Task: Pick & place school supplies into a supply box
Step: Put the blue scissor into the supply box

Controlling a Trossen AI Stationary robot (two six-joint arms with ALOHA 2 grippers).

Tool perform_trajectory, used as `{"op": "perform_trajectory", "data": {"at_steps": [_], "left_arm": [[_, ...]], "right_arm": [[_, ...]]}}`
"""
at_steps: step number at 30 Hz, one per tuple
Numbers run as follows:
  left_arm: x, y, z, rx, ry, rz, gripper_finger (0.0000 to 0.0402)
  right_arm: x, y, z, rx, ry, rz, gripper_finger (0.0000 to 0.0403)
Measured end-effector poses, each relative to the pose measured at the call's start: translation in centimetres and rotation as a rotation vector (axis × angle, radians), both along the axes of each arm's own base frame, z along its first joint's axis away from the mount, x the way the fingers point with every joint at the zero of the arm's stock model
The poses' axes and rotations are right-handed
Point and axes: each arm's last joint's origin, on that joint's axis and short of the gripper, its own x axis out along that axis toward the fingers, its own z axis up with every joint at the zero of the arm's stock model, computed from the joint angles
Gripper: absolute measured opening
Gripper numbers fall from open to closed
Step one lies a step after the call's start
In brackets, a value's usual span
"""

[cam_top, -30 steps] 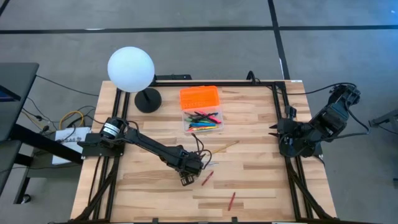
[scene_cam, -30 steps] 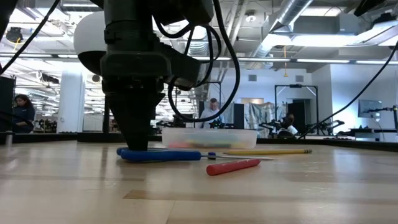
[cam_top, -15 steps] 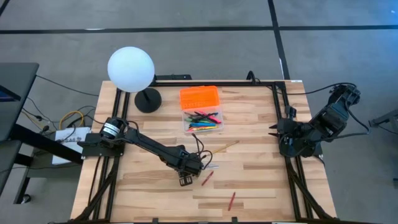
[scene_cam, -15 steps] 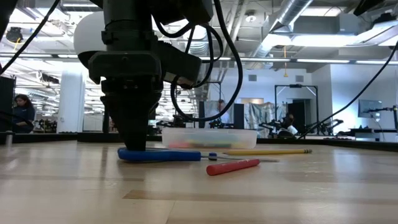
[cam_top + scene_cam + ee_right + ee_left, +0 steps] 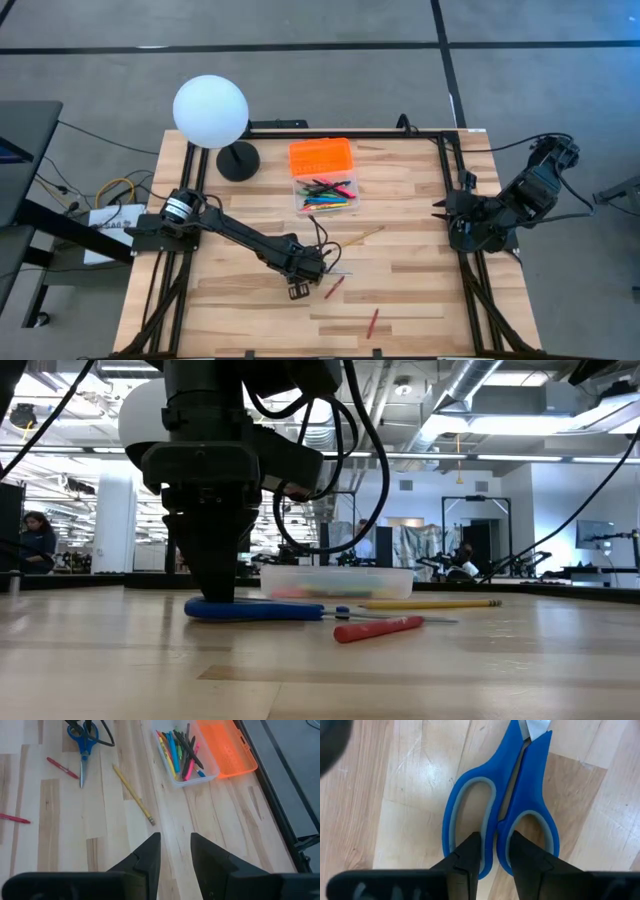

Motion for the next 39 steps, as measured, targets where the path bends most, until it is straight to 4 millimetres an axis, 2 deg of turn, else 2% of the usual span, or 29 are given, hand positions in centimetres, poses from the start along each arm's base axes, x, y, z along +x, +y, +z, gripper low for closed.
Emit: {"op": "perform_trajectory", "data": {"at_steps": [7, 23, 33, 39], "left_arm": [[0.0, 0.0, 0.0, -0.005, -0.002, 0.036, 0.0089], [1.5, -0.3, 2.3, 0.024, -0.034, 0.018, 0.0078], [2.5, -0.3, 4.4, 0.009, -0.075, 0.047, 0.0077], [3.1, 1.6, 6.6, 0.097, -0.065, 0.132, 0.0077]], "right_arm": [[0.0, 0.0, 0.0, 0.004, -0.004, 0.000, 0.0098], [0.1, 0.1, -0.1, 0.002, -0.005, -0.001, 0.0098], [0.7, 0.7, -2.8, -0.029, 0.034, 0.001, 0.0098], [0.8, 0.7, -3.5, -0.035, 0.044, -0.007, 0.0098]]}}
